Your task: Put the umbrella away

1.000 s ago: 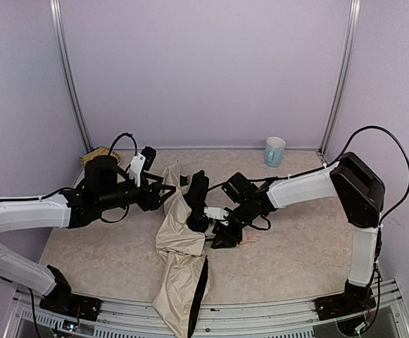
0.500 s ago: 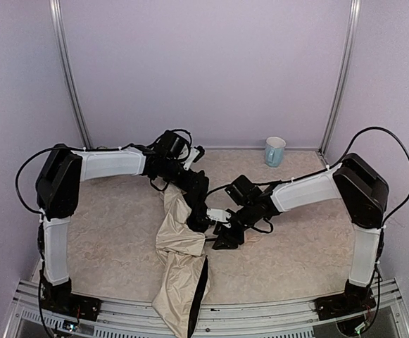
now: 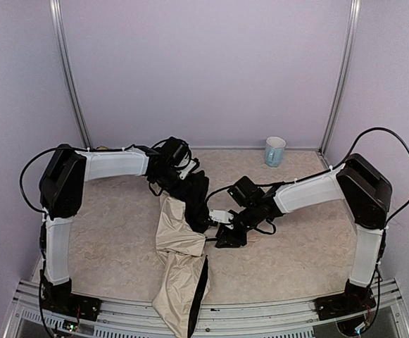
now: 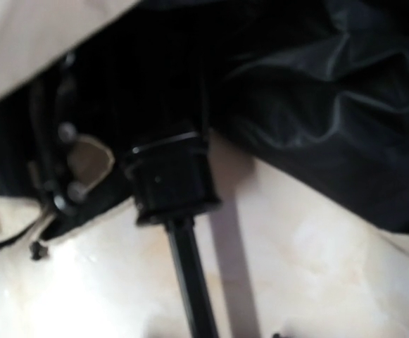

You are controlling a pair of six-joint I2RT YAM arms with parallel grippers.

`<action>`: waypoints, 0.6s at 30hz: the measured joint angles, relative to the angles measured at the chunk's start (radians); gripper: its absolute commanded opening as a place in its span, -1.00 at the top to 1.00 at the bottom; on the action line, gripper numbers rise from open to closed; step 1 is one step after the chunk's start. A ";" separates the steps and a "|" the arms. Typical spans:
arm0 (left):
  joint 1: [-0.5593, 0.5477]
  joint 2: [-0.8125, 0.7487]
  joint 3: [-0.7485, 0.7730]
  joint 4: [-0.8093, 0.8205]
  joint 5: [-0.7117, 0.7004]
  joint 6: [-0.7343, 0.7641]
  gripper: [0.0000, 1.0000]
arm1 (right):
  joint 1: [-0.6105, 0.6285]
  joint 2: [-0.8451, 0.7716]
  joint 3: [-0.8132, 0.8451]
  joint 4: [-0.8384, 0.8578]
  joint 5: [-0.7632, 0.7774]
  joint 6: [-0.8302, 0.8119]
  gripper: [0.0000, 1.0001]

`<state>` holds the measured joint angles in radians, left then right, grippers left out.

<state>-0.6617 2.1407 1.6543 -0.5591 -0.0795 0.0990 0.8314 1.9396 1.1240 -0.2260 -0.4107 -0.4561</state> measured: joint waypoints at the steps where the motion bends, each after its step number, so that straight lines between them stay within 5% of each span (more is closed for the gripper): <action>1: 0.000 -0.012 -0.013 0.012 0.008 0.002 1.00 | 0.000 0.000 0.000 0.000 0.000 0.000 0.35; 10: 0.002 -0.395 -0.328 0.351 0.301 0.007 1.00 | 0.000 0.000 -0.002 -0.003 -0.008 -0.003 0.98; 18: -0.007 -0.634 -0.513 0.634 0.532 0.008 0.91 | -0.012 -0.005 -0.011 0.021 0.000 0.043 1.00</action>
<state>-0.6685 1.5070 1.1416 0.0750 0.4526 0.1066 0.8196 1.9347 1.1126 -0.2050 -0.4110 -0.4126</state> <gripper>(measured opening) 0.017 0.058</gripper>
